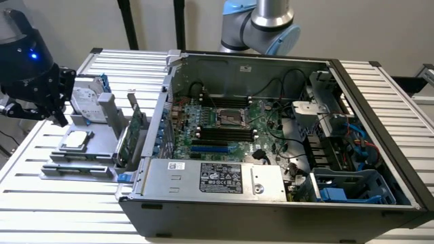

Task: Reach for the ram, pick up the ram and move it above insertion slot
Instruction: 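Pick up the ram and move it above insertion slot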

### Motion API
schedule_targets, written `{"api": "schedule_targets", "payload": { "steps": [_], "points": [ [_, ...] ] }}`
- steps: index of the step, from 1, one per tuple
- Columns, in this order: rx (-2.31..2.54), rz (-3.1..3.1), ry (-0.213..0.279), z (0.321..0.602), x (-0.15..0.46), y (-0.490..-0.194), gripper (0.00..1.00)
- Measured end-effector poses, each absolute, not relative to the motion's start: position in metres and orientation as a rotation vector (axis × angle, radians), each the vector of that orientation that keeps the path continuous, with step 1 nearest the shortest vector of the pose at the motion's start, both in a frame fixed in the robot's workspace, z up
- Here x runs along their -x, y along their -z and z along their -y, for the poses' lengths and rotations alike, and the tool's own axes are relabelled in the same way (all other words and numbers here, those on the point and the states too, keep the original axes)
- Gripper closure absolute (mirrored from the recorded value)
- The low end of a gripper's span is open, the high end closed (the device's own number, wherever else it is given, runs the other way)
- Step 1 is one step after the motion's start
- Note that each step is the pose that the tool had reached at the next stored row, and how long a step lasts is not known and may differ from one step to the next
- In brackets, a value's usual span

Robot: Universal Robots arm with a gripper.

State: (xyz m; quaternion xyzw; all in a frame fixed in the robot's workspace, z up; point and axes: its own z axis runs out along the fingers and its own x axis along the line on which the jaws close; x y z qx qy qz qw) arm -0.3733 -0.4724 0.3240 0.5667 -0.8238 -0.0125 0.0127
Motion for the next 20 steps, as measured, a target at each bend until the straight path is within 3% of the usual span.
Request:
{"api": "schedule_targets", "payload": {
  "steps": [20],
  "points": [
    [-2.198,2.204,0.032,0.472,0.373,-0.31,0.89]
  ]
}}
